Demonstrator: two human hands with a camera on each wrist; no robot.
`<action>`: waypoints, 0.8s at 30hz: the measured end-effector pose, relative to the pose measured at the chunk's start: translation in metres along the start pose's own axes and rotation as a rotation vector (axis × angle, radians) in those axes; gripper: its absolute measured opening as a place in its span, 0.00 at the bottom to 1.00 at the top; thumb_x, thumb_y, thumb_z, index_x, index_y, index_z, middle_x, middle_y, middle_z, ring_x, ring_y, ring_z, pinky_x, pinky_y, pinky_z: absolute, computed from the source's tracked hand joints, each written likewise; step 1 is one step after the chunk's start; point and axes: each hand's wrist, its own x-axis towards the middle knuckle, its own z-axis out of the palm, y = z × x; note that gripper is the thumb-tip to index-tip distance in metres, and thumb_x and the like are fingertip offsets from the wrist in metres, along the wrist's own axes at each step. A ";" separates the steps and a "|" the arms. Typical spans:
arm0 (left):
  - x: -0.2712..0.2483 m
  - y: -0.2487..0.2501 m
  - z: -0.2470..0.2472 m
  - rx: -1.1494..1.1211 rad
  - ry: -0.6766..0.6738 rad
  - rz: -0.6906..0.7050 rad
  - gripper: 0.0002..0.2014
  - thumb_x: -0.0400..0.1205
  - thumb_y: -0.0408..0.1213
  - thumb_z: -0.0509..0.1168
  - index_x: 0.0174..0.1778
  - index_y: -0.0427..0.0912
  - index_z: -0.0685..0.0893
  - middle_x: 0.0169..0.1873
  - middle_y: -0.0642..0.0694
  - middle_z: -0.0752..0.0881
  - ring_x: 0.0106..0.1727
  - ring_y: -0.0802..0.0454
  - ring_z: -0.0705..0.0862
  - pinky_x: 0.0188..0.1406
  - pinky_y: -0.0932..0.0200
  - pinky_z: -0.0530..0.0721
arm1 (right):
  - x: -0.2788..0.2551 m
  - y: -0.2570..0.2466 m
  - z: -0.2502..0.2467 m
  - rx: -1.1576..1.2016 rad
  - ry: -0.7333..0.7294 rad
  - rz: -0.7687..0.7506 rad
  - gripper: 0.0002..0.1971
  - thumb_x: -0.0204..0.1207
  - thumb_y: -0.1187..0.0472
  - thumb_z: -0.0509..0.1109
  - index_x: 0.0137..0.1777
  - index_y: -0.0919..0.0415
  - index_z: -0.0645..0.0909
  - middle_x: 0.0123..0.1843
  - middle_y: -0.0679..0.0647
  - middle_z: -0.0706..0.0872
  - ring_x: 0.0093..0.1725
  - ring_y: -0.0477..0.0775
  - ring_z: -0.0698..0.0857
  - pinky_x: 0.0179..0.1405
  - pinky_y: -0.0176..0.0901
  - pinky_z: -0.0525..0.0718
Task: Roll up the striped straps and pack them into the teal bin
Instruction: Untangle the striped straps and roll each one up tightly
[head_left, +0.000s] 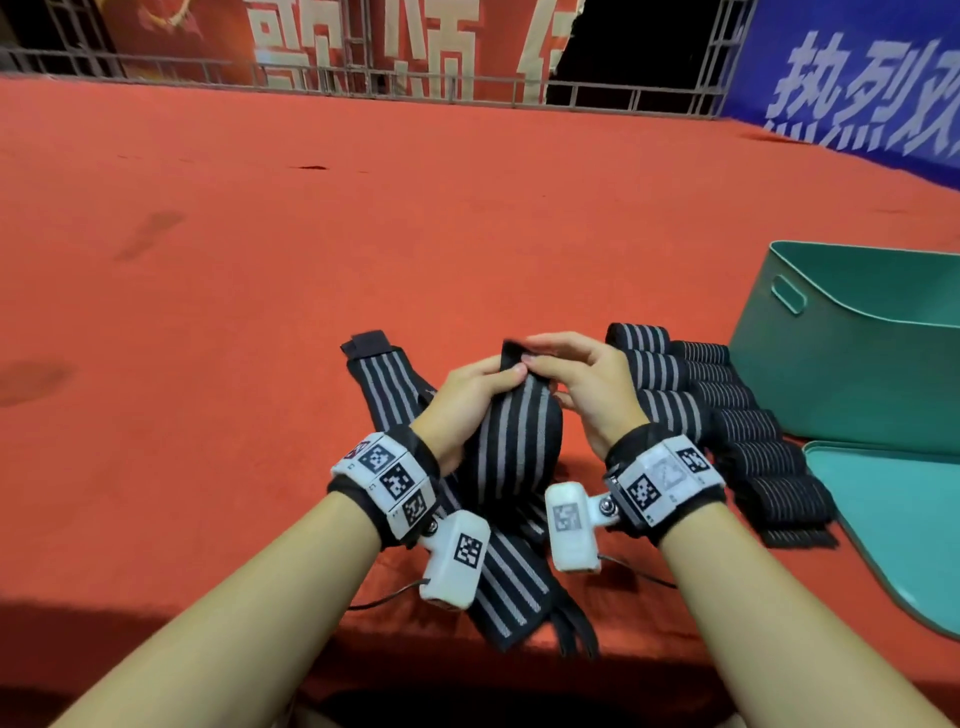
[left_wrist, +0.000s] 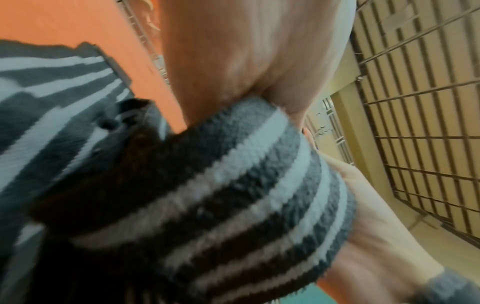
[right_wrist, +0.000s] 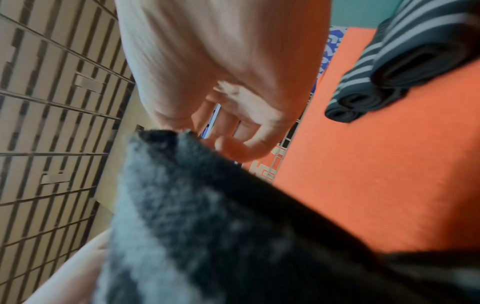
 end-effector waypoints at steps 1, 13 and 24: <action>0.000 -0.005 -0.002 -0.010 0.000 -0.034 0.12 0.89 0.33 0.63 0.64 0.37 0.88 0.59 0.32 0.91 0.64 0.35 0.88 0.68 0.41 0.84 | -0.002 0.008 -0.001 -0.001 0.003 0.013 0.09 0.74 0.72 0.79 0.48 0.59 0.93 0.45 0.54 0.94 0.45 0.52 0.89 0.46 0.53 0.83; 0.014 -0.035 -0.017 -0.125 0.056 -0.297 0.15 0.89 0.37 0.55 0.51 0.36 0.87 0.47 0.36 0.90 0.47 0.42 0.90 0.51 0.51 0.87 | -0.005 0.065 -0.005 -0.008 -0.069 0.089 0.09 0.75 0.74 0.77 0.51 0.63 0.93 0.52 0.54 0.95 0.55 0.50 0.93 0.53 0.37 0.87; 0.032 -0.038 -0.018 0.198 0.063 -0.142 0.13 0.93 0.34 0.57 0.64 0.37 0.86 0.55 0.37 0.91 0.53 0.46 0.89 0.55 0.55 0.88 | -0.007 0.085 -0.020 0.331 -0.048 0.215 0.15 0.84 0.60 0.70 0.67 0.64 0.87 0.59 0.62 0.93 0.57 0.54 0.91 0.58 0.46 0.88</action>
